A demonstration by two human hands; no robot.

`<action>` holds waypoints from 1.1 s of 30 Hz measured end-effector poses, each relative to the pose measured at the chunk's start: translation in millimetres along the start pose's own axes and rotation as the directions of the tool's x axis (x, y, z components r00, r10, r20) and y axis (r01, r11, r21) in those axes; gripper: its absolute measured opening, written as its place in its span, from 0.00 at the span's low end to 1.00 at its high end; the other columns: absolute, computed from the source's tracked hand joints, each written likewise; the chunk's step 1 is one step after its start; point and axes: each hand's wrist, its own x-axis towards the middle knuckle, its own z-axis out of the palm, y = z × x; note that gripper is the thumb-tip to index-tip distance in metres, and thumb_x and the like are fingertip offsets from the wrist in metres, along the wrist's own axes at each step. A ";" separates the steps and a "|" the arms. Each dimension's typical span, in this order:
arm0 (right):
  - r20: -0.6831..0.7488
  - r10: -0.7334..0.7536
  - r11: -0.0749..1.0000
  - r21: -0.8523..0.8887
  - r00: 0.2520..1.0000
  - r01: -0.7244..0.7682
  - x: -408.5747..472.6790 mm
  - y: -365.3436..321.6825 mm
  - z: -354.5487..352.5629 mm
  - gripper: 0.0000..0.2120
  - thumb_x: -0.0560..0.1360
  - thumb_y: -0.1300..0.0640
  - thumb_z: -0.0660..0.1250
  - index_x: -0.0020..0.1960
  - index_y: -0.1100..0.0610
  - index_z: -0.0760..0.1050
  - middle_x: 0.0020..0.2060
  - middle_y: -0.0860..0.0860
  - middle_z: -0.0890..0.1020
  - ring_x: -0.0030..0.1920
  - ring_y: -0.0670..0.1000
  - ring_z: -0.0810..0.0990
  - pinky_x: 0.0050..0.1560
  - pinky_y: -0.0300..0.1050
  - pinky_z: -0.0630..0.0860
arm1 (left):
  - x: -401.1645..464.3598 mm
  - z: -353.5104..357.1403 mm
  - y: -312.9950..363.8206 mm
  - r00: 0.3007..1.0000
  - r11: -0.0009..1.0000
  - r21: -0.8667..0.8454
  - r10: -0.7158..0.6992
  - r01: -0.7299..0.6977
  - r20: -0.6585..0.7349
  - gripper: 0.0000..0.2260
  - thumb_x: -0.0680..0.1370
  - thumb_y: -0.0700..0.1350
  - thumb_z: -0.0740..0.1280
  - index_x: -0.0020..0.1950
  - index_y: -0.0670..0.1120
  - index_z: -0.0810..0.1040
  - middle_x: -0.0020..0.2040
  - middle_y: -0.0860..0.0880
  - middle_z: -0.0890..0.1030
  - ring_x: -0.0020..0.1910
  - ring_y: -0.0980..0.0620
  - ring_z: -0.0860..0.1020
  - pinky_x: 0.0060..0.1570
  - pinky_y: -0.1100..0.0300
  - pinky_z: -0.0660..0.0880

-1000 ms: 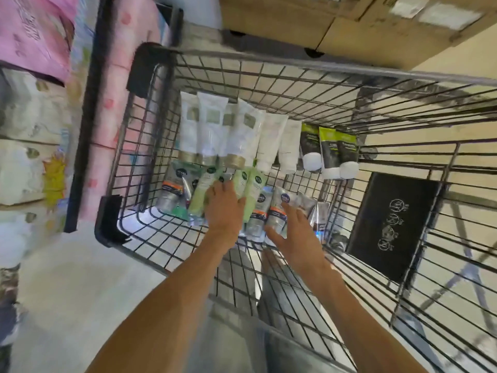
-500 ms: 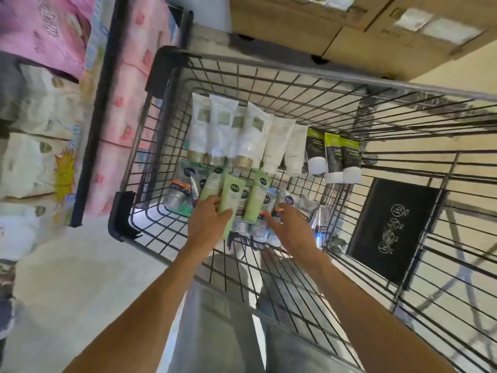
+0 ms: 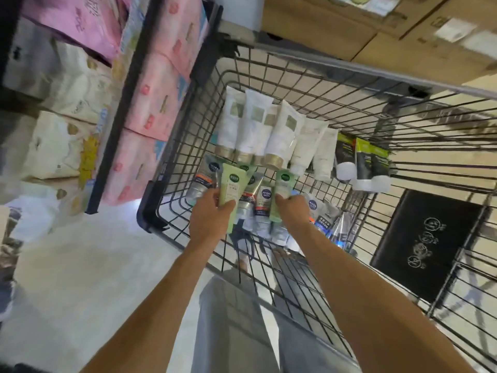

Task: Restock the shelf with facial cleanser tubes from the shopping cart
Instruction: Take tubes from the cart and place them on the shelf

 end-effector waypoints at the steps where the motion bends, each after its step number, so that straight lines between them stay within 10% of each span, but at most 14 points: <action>1: 0.027 0.016 0.999 0.051 1.000 -0.017 0.5 -0.7 -0.8 0.14 0.80 0.52 0.69 0.49 0.64 0.76 0.41 0.56 0.82 0.36 0.54 0.80 0.32 0.45 0.76 | 0.2 -0.6 -0.2 1.000 1.000 0.002 0.002 -0.002 0.001 0.15 0.81 0.49 0.70 0.66 0.46 0.76 0.62 0.49 0.83 0.49 0.53 0.78 0.36 0.67 0.68; 5: 0.102 0.090 0.969 0.221 0.991 -0.111 -10.2 1.4 -14.9 0.08 0.79 0.57 0.71 0.48 0.61 0.74 0.51 0.60 0.84 0.48 0.60 0.85 0.49 0.57 0.84 | 3.3 -1.1 -1.2 0.999 1.000 -0.005 -0.023 0.024 0.036 0.15 0.80 0.50 0.70 0.65 0.46 0.76 0.62 0.50 0.83 0.48 0.53 0.79 0.34 0.66 0.67; 11: 0.173 0.114 0.941 0.296 0.978 -0.162 -60.8 17.9 -50.7 0.11 0.79 0.55 0.72 0.54 0.62 0.79 0.54 0.59 0.84 0.52 0.58 0.85 0.46 0.52 0.82 | -28.4 -8.3 24.6 0.996 0.998 -0.031 0.051 -0.049 0.075 0.15 0.81 0.49 0.70 0.66 0.46 0.79 0.60 0.49 0.82 0.47 0.52 0.79 0.34 0.68 0.69; 18: 0.112 -0.049 0.940 0.341 0.992 0.008 -152.0 11.6 -95.9 0.13 0.78 0.49 0.73 0.49 0.59 0.79 0.46 0.55 0.83 0.47 0.54 0.82 0.55 0.57 0.81 | -102.0 -43.5 49.5 0.990 0.970 -0.202 0.140 -0.135 0.010 0.14 0.80 0.47 0.72 0.64 0.45 0.80 0.58 0.46 0.84 0.52 0.47 0.84 0.55 0.46 0.81; 27: 0.153 -0.411 0.897 0.246 0.899 0.368 -243.5 -30.6 -124.8 0.13 0.76 0.51 0.75 0.57 0.56 0.81 0.48 0.57 0.86 0.46 0.60 0.85 0.48 0.56 0.84 | -178.9 -98.3 43.2 0.977 0.891 -0.414 0.124 -0.186 -0.172 0.11 0.77 0.45 0.75 0.59 0.48 0.82 0.51 0.52 0.85 0.46 0.58 0.84 0.40 0.65 0.78; 33: 0.317 -0.552 0.823 0.061 0.771 0.564 -266.9 -52.8 -114.0 0.23 0.69 0.41 0.77 0.58 0.52 0.80 0.50 0.51 0.84 0.49 0.54 0.85 0.54 0.57 0.83 | -232.0 -116.4 14.2 0.933 0.832 -0.515 0.009 -0.207 -0.361 0.10 0.77 0.46 0.75 0.56 0.54 0.81 0.52 0.54 0.85 0.48 0.55 0.84 0.48 0.59 0.81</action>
